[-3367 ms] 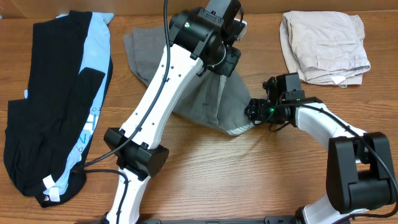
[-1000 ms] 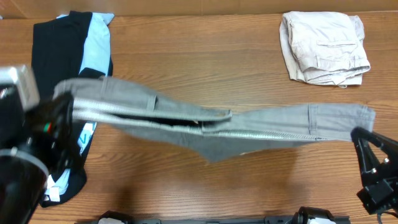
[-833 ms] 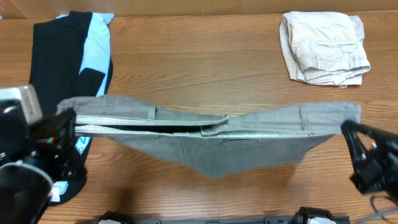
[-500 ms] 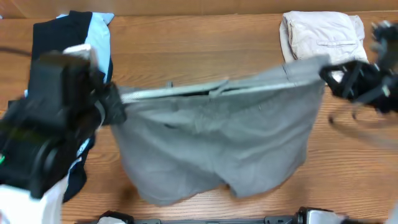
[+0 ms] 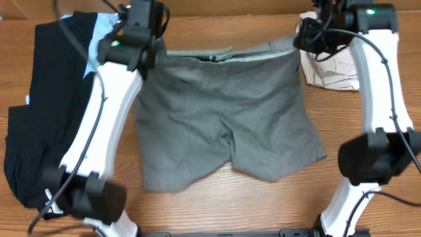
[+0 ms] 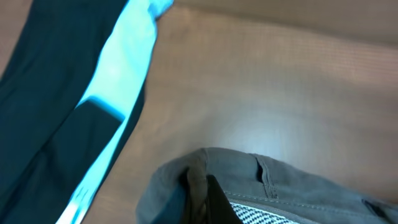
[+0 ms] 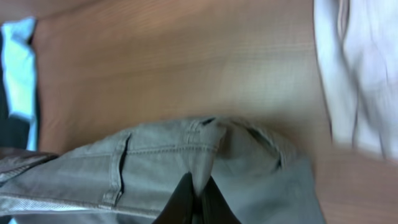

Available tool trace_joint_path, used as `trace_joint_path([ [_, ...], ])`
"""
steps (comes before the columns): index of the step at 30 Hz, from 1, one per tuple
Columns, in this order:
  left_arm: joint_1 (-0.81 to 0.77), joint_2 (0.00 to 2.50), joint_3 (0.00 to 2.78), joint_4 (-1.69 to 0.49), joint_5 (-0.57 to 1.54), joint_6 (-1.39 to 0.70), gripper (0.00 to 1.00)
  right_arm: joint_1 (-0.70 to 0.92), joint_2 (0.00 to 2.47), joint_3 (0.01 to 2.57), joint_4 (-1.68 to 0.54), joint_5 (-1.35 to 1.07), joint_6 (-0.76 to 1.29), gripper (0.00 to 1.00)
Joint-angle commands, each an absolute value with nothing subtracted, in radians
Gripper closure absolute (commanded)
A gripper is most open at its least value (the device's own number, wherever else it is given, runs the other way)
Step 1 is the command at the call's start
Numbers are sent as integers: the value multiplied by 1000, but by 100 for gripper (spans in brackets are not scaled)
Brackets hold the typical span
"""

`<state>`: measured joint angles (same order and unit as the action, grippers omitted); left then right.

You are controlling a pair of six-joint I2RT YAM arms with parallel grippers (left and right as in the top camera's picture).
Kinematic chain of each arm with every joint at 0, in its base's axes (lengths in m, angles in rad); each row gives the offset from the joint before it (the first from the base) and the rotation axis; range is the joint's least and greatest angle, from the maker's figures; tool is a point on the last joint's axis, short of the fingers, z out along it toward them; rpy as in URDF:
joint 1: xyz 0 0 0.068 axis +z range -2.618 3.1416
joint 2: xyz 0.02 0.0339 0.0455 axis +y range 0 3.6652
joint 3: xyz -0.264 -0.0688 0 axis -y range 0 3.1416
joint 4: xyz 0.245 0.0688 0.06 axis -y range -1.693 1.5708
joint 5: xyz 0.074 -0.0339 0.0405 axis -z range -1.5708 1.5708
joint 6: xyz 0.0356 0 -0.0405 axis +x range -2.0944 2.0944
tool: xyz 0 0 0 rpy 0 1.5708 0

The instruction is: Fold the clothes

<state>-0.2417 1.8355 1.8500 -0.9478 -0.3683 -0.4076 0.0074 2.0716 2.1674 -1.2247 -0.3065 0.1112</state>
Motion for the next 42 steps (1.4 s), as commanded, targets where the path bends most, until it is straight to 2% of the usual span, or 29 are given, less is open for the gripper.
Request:
trace_joint_path([
  [1, -214, 1968, 1846, -794, -482, -359, 96, 21, 2130, 2179, -1116, -241, 104, 96],
  [4, -210, 2077, 1846, -595, -483, -358, 72, 39, 2188, 2179, -981, -237, 104, 96],
  [5, -209, 2103, 1846, -536, -482, -348, 53, 46, 2209, 2179, -920, -237, 104, 91],
  [6, -208, 2131, 1846, -469, -482, -323, 26, 53, 2225, 2179, -871, -237, 104, 71],
  [7, -208, 2152, 1846, -411, -482, -297, 5, 61, 2240, 2179, -820, -237, 104, 43],
  [8, -208, 2173, 1846, -338, -480, -260, 0, 71, 2255, 2179, -769, -236, 104, 0],
  [11, -208, 2182, 1853, -247, -478, -182, 0, 84, 2261, 2180, -704, -237, 104, 0],
  [13, -208, 2170, 1888, -265, -476, -148, 0, 84, 2256, 2198, -708, -237, 105, 0],
  [18, -208, 2127, 2084, -588, -357, -72, 0, 84, 2194, 2267, -924, -267, 104, 0],
  [24, -208, 2111, 2337, -1110, -186, -3, 0, 89, 2117, 2280, -1323, -302, 104, 0],
  [27, -208, 2111, 2394, -1272, -159, 5, 0, 105, 2111, 2280, -1459, -335, 104, 0],
  [31, -206, 2115, 2393, -1415, -67, 24, 0, 139, 2111, 2279, -1525, -299, 101, 0],
  [36, -203, 2119, 2315, -1489, -39, 24, 0, 141, 2111, 2274, -1528, -297, 135, 0],
  [42, -188, 2119, 2192, -1374, -37, 47, 0, 161, 2111, 2180, -1519, -301, 173, 0],
])
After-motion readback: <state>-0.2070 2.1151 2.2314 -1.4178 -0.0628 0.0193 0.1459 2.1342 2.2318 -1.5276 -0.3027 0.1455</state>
